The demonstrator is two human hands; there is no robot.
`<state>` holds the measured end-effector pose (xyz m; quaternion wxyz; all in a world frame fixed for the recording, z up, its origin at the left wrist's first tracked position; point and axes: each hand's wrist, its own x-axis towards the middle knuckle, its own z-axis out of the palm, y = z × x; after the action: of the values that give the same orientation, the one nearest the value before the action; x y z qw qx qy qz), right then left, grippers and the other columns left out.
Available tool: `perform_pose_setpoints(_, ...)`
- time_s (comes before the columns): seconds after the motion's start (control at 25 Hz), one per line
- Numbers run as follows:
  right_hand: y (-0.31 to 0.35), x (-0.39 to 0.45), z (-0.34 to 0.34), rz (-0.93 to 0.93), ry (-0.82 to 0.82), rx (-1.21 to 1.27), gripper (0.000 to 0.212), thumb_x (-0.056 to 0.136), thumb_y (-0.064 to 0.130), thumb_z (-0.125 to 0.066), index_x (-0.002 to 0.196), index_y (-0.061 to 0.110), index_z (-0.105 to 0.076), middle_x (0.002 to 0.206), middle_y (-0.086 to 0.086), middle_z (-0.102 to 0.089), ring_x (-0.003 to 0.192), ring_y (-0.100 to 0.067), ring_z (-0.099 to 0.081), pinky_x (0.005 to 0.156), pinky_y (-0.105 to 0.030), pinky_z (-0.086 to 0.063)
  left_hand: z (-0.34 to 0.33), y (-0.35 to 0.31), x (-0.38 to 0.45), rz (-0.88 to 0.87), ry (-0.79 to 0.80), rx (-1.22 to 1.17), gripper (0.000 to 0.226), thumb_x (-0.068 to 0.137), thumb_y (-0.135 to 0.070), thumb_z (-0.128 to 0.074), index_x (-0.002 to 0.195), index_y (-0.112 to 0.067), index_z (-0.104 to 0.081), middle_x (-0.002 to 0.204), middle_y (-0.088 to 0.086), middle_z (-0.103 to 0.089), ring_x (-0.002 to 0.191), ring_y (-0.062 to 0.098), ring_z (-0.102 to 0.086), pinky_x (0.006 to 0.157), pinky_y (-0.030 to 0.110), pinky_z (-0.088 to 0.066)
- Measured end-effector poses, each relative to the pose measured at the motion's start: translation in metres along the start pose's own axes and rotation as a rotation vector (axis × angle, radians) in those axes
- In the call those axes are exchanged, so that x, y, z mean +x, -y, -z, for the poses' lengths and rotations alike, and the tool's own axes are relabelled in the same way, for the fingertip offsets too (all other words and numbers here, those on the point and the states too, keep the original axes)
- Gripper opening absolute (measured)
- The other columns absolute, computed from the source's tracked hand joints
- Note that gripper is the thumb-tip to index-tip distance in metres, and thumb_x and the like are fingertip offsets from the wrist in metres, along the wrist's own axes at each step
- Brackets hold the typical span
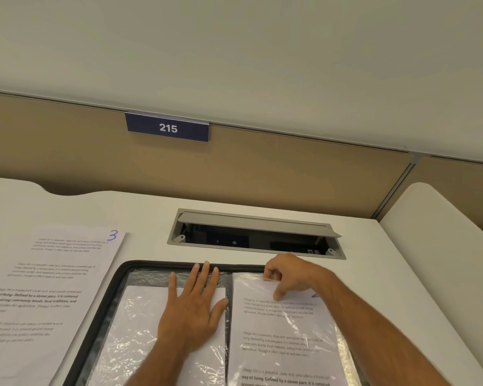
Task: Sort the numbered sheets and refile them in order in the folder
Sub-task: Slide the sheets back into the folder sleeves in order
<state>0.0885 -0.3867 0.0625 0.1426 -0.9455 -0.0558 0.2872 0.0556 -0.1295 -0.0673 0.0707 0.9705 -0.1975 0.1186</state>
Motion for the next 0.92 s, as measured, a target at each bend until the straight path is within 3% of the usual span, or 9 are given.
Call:
perform_pose_setpoints(0.08,0.002,0.0021,0.0025,0.015,0.003,-0.083,0.031,0.085,0.017,-0.078,0.114,0.018,-0.067,0.104,0.006,-0.059,0.097,-0.014,-0.057,0.091,-0.026,-0.049,0.0009,0.0004,-0.0003,-0.001,0.002,0.0,0.066,0.1,-0.065,-0.031,0.151,-0.023,-0.04,0.157,0.002,-0.039,0.145,0.025,-0.035,0.108,0.058,-0.019)
perform_pose_setpoints(0.28,0.0055,0.0095,0.006,0.012,0.019,-0.273,0.009,0.09,0.027,-0.071,0.095,0.02,-0.067,0.091,0.003,-0.063,0.086,-0.015,-0.058,0.078,-0.028,-0.046,0.0016,0.0001,-0.0007,0.002,0.013,0.001,0.066,0.101,-0.065,-0.03,0.152,-0.023,-0.038,0.158,0.001,-0.036,0.146,0.024,-0.033,0.109,0.058,-0.017)
perform_pose_setpoints(0.44,0.003,0.0087,0.0066,0.023,0.014,-0.146,0.027,0.082,0.031,-0.08,0.097,0.025,-0.059,0.098,0.006,-0.06,0.089,-0.013,-0.055,0.076,-0.025,-0.044,0.0013,0.0002,-0.0012,0.014,0.04,-0.003,0.067,0.1,-0.066,-0.03,0.153,-0.025,-0.037,0.159,0.0,-0.034,0.147,0.024,-0.03,0.111,0.058,-0.014)
perform_pose_setpoints(0.64,0.0021,0.0081,0.0056,0.017,0.065,-0.143,0.02,0.087,0.021,-0.076,0.106,0.015,-0.07,0.099,0.002,-0.065,0.092,-0.014,-0.058,0.088,-0.029,-0.048,0.0024,-0.0001,-0.0006,0.014,0.06,-0.004,0.067,0.1,-0.066,-0.032,0.152,-0.024,-0.038,0.159,0.001,-0.035,0.146,0.025,-0.031,0.111,0.058,-0.016)
perform_pose_setpoints(0.8,0.0061,0.0075,0.0082,0.023,0.098,-0.17,0.024,0.092,0.024,-0.07,0.113,0.012,-0.07,0.098,0.005,-0.061,0.091,-0.012,-0.055,0.082,-0.026,-0.043,0.0047,-0.0003,-0.0013,0.013,0.061,-0.012,0.066,0.101,-0.064,-0.027,0.153,-0.024,-0.036,0.16,0.0,-0.033,0.148,0.023,-0.028,0.112,0.057,-0.013)
perform_pose_setpoints(0.92,0.0041,0.006,0.0071,0.013,0.093,-0.081,0.03,0.082,0.027,-0.081,0.106,0.02,-0.065,0.095,0.009,-0.059,0.087,-0.011,-0.053,0.077,-0.025,-0.044,0.0053,-0.0004,-0.0013,0.017,0.074,-0.012,0.066,0.101,-0.064,-0.028,0.153,-0.024,-0.036,0.16,0.0,-0.033,0.148,0.023,-0.029,0.111,0.059,-0.014)
